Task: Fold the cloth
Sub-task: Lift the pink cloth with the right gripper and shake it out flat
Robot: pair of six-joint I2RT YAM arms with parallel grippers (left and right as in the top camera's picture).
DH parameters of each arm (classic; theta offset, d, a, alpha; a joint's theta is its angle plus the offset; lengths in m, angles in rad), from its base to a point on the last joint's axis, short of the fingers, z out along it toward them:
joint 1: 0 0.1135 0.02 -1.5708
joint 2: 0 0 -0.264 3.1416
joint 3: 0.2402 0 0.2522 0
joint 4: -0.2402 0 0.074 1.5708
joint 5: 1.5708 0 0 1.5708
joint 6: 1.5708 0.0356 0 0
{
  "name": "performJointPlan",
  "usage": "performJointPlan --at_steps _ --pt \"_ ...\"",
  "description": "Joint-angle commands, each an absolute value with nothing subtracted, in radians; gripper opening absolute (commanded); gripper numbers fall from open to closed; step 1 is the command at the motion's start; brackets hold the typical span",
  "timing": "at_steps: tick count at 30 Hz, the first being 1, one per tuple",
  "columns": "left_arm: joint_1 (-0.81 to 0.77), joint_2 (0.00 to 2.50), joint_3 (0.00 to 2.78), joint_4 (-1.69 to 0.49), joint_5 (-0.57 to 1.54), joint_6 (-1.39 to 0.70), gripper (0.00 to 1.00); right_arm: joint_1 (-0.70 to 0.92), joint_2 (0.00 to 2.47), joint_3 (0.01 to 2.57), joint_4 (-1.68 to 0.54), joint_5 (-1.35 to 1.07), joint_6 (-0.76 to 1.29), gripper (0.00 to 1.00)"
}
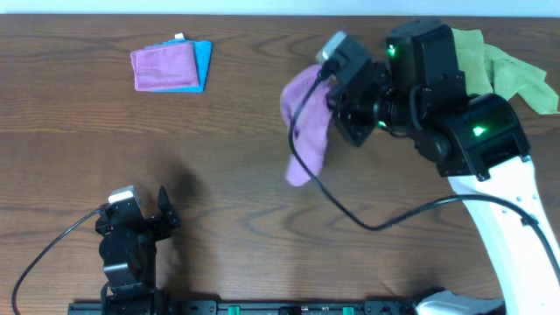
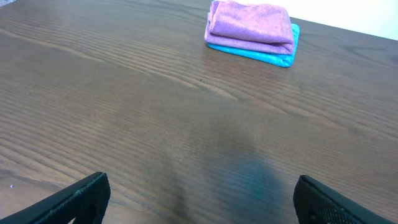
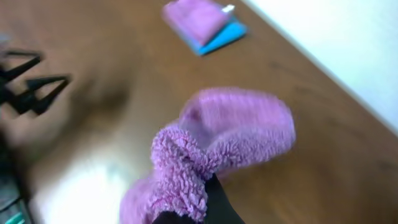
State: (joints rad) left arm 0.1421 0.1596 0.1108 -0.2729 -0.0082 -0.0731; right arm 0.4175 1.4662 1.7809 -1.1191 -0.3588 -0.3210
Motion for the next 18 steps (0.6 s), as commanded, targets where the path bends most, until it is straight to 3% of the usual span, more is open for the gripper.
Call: performJointPlan --at_steps 1,2,4,13,18 --pt "0.146 0.154 0.087 -0.286 -0.026 -0.057 0.95 0.353 1.477 1.782 -1.143 -0.102 -0.279 0.01" --pt "0.146 0.154 0.087 -0.286 -0.026 -0.057 0.96 0.351 1.482 1.768 -1.122 0.14 -0.189 0.01" --pt "0.146 0.154 0.087 -0.286 -0.026 -0.057 0.95 0.36 1.491 1.758 -1.099 0.321 -0.161 0.01" --pt "0.146 0.154 0.087 -0.286 -0.026 -0.057 0.95 0.374 1.491 1.758 -1.099 0.154 -0.199 0.01" --pt "0.146 0.154 0.087 -0.286 -0.026 -0.057 0.95 0.375 1.491 1.758 -1.075 -0.22 -0.261 0.01"
